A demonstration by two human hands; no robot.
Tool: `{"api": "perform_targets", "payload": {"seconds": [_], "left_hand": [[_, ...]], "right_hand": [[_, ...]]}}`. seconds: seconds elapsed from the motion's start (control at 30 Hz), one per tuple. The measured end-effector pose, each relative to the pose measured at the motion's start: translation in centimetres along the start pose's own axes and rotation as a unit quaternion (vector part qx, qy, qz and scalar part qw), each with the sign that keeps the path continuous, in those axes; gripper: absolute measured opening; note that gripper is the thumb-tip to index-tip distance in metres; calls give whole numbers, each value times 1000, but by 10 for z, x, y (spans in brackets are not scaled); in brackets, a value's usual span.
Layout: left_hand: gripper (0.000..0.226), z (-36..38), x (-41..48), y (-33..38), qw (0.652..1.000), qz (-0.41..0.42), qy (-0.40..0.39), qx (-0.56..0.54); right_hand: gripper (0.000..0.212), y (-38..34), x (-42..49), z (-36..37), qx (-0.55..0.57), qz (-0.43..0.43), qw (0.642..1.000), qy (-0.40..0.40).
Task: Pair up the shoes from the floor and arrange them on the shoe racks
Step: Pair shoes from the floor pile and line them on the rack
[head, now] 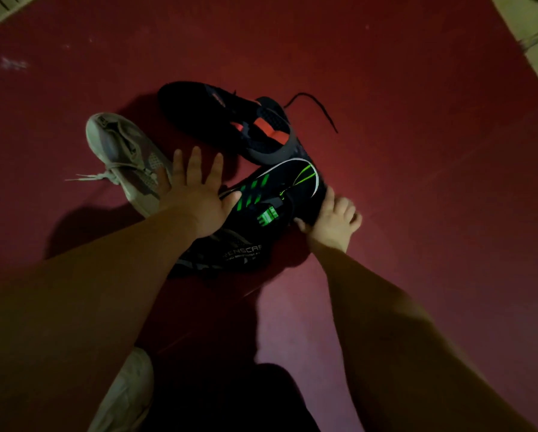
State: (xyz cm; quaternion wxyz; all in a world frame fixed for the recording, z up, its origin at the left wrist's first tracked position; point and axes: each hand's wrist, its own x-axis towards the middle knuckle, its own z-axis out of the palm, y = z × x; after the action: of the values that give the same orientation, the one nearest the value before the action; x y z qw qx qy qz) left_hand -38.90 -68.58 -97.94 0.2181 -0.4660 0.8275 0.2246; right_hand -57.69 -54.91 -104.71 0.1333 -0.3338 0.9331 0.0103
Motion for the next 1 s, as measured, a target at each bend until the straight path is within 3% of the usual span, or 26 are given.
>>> {"api": "perform_targets", "payload": {"seconds": [0.07,0.13,0.27,0.37,0.53,0.77,1.0], "left_hand": [[71,-2,2,4,1000,3,0,-3],[71,-3,4,9,1000,5,0,-12],[72,-5,10,22,1000,2,7,-8],[72,-2,11,31,1000,13,3,-14],[73,8,10,29,999,37,9,9],[72,12,10,8,1000,-8,11,10],[74,7,-1,-39,997,-71,37,2]], "right_hand": [[92,16,8,-15,-22,-24,997,71],[91,24,15,-24,-20,-13,995,93],[91,22,19,-17,-32,63,997,-44],[94,15,24,-2,32,131,985,-108],[101,7,37,4,82,63,989,-108],[98,7,30,5,33,66,992,-98],[97,6,2,13,28,128,987,-91]]}}
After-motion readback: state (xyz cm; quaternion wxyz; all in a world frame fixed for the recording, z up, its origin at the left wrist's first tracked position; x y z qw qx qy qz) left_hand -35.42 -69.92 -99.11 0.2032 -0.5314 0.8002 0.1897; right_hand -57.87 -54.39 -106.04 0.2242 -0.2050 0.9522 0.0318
